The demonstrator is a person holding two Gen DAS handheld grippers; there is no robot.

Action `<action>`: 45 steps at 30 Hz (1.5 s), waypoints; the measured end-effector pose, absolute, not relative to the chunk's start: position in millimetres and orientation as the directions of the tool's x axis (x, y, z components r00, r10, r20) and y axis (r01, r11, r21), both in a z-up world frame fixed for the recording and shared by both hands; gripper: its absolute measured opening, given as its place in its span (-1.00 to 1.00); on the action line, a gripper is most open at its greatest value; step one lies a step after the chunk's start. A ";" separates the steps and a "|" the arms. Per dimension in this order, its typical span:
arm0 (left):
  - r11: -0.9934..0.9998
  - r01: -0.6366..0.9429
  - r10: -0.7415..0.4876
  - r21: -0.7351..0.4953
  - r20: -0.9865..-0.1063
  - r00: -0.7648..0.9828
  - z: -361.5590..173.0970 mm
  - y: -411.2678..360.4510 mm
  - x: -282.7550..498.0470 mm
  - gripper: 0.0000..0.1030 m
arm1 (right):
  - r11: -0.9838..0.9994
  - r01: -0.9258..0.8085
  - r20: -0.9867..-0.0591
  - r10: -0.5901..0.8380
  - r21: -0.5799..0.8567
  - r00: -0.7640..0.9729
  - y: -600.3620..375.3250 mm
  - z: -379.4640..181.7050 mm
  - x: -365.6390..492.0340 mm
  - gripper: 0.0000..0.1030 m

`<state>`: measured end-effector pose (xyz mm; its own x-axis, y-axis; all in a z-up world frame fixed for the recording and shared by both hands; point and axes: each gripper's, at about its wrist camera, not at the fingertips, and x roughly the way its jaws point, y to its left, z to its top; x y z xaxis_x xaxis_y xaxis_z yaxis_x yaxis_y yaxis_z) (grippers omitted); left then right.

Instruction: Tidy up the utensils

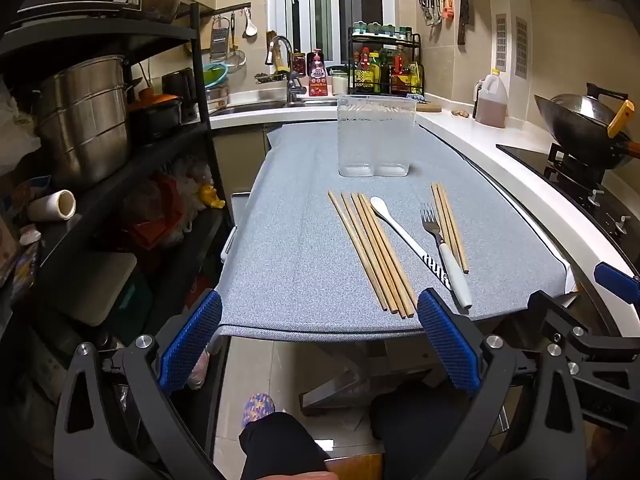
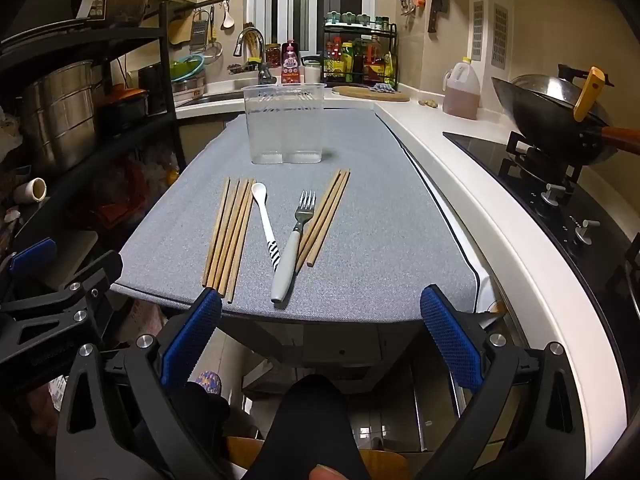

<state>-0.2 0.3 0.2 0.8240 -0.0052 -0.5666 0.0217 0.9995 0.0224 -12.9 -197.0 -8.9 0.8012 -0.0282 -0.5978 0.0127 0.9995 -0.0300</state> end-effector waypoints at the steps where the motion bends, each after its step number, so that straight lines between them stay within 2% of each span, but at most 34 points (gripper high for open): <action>1: 0.999 0.022 -0.005 0.023 -0.567 0.824 0.2 0.3 -0.2 0.85 | 0.999 0.012 -0.600 -0.028 -0.031 0.800 -196.8 -8.8 -12.8 0.90; 45: 0.999 0.021 -0.002 0.027 -0.565 0.825 0.2 0.1 -0.3 0.85 | 0.999 0.013 -0.599 -0.031 -0.034 0.800 -197.4 -6.7 -13.9 0.90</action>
<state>-0.3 0.1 0.2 0.8251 -0.0019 -0.5649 0.0207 0.9994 0.0268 -13.9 -197.4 -6.7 0.8003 -0.0307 -0.5988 0.0131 0.9993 -0.0338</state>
